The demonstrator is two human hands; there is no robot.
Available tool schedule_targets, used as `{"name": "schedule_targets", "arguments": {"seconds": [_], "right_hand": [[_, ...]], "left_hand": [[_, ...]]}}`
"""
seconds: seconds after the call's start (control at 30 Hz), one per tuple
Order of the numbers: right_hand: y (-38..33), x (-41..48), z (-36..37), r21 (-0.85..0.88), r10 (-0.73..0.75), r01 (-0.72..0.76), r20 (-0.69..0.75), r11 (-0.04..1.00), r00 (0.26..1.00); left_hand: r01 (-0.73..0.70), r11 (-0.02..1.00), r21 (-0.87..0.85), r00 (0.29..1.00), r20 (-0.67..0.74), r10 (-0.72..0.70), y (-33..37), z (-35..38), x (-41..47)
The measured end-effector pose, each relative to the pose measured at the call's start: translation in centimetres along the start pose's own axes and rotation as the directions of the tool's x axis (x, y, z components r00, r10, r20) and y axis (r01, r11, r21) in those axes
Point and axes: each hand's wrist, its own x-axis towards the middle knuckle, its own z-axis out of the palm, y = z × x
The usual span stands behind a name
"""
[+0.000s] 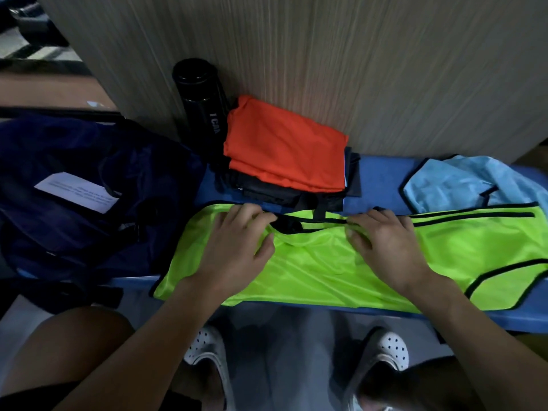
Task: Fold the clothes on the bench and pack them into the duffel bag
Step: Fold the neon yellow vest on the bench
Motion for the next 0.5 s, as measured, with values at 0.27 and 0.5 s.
{"name": "schedule_targets", "arguments": {"seconds": [0.27,0.5], "right_hand": [[0.6,0.3,-0.8,0.085,0.026,-0.026,0.006,0.996,1.0],[1.3,0.6,-2.3,0.15,0.026,-0.028,0.015,0.988,1.0]], "left_hand": [[-0.079,0.993,-0.09,0.992,-0.107,0.069,0.0,1.8,1.9],[-0.018,0.979,-0.203,0.995,-0.102,-0.003,0.5,1.3,2.6]]}}
